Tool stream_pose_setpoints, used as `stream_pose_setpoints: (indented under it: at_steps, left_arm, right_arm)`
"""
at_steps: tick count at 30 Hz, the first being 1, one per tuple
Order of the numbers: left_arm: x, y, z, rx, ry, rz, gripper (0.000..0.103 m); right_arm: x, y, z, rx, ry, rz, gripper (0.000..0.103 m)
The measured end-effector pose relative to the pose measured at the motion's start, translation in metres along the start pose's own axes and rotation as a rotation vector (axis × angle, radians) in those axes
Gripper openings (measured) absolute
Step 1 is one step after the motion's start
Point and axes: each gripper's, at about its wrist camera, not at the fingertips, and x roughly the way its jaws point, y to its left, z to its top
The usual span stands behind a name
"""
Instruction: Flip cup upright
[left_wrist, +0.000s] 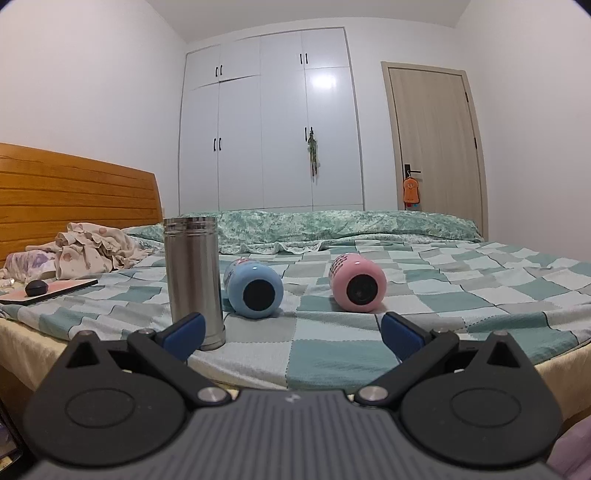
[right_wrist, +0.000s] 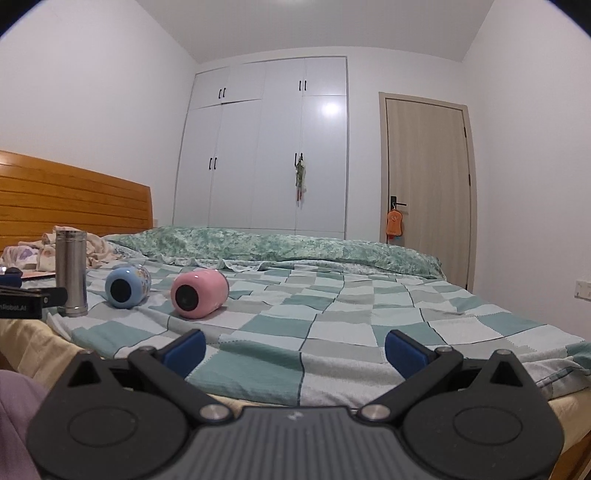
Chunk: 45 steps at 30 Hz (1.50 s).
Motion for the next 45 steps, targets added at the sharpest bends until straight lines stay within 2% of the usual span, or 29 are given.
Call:
stream_pose_setpoints:
  at_steps: [45]
  left_arm:
    - [-0.0035,0.0013,-0.0010,0.002,-0.015,-0.016,0.103]
  right_arm:
    - [0.0026,0.0011,-0.0005,-0.008,0.002,-0.003,0.103]
